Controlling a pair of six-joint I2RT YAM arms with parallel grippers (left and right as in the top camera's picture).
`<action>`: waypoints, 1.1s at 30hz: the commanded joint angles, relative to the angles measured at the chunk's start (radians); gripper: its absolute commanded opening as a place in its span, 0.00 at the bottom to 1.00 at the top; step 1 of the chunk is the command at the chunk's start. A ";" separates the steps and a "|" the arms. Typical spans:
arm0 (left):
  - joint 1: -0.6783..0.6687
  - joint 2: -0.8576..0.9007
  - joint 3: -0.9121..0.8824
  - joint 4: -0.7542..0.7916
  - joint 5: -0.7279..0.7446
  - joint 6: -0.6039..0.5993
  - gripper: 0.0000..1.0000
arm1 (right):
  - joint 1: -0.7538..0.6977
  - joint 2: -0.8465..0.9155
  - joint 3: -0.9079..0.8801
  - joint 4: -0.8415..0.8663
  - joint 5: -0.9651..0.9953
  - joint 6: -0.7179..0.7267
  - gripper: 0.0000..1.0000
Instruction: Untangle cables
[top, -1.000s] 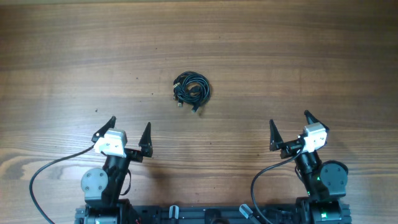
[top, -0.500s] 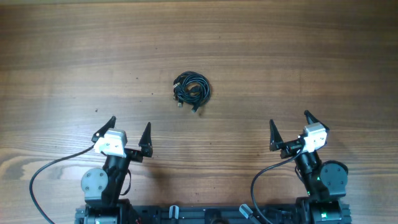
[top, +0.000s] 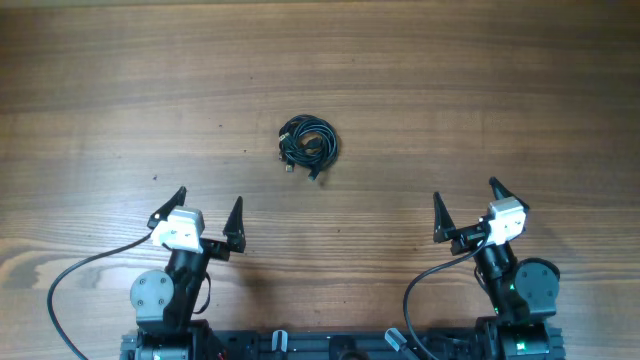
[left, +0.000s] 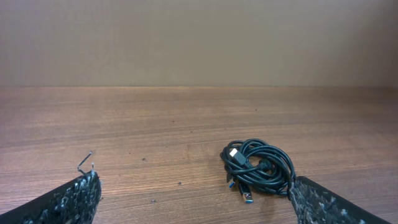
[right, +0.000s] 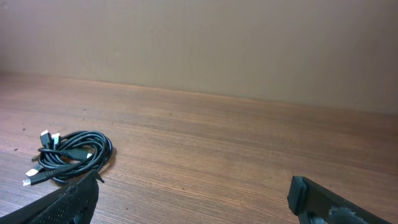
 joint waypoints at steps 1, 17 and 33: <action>-0.004 -0.008 -0.009 0.003 -0.006 0.015 1.00 | -0.004 -0.004 -0.001 0.003 -0.008 0.007 1.00; -0.004 -0.008 -0.009 0.002 -0.029 0.016 1.00 | -0.004 -0.004 -0.001 0.003 -0.010 0.017 1.00; -0.004 0.057 0.083 0.003 -0.047 -0.028 1.00 | -0.004 0.023 0.159 -0.140 -0.118 0.056 1.00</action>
